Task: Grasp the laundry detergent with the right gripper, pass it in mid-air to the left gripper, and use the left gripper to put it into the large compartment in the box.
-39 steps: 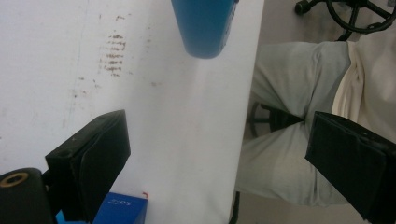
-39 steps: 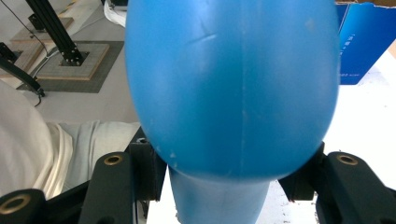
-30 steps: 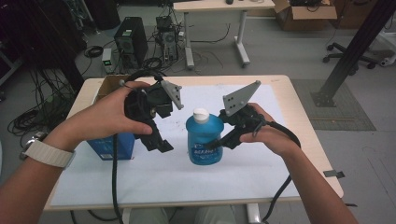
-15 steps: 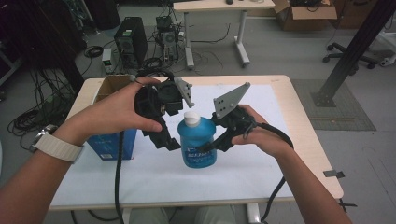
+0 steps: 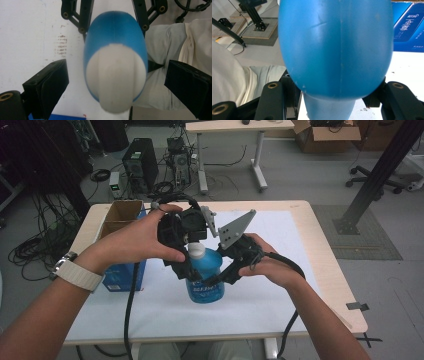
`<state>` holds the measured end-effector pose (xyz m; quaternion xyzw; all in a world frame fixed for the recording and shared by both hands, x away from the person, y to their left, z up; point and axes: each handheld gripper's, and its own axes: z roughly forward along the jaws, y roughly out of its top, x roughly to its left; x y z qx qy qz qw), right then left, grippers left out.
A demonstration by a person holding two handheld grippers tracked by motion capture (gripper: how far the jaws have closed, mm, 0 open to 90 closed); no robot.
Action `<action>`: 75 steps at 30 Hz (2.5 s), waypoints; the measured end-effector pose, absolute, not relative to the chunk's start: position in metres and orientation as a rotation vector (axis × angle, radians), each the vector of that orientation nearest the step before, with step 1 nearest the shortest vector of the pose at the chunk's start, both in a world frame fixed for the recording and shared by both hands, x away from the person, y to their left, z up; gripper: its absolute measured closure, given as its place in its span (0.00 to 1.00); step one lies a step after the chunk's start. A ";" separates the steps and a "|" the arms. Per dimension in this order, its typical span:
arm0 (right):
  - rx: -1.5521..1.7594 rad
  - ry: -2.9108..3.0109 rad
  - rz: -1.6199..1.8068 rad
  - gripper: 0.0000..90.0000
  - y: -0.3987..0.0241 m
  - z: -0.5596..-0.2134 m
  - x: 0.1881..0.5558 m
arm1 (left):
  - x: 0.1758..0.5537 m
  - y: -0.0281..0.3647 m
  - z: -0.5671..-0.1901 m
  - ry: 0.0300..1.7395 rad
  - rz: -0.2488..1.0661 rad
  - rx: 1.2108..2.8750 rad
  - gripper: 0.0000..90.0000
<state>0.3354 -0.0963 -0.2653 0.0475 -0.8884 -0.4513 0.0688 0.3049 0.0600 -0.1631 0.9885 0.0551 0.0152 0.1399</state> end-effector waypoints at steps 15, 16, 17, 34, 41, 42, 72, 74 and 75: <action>0.154 -2.665 -1.351 0.49 -0.093 -0.264 0.335 | 0.309 0.054 -0.174 0.146 0.034 2.875 0.09; 0.155 -2.667 -1.351 0.49 -0.093 -0.264 0.335 | 0.309 0.053 -0.175 0.144 0.031 2.873 0.10; 0.156 -2.669 -1.352 0.49 -0.093 -0.264 0.335 | 0.309 0.053 -0.175 0.143 0.030 2.877 0.11; 0.157 -2.675 -1.337 0.49 -0.093 -0.265 0.335 | 0.310 0.053 -0.178 0.141 0.023 2.887 0.16; 0.155 -2.676 -1.338 0.49 -0.094 -0.265 0.336 | 0.310 0.052 -0.178 0.137 0.018 2.890 0.18; 0.155 -2.676 -1.336 0.49 -0.094 -0.265 0.336 | 0.310 0.052 -0.178 0.137 0.019 2.889 0.19; 0.152 -2.684 -1.293 0.49 -0.093 -0.271 0.333 | 0.308 0.050 -0.185 0.121 0.006 2.908 0.41; 0.151 -2.685 -1.292 0.49 -0.093 -0.271 0.333 | 0.308 0.049 -0.185 0.120 0.009 2.910 0.41; 0.150 -2.686 -1.292 0.49 -0.093 -0.271 0.333 | 0.308 0.049 -0.185 0.121 0.011 2.912 0.41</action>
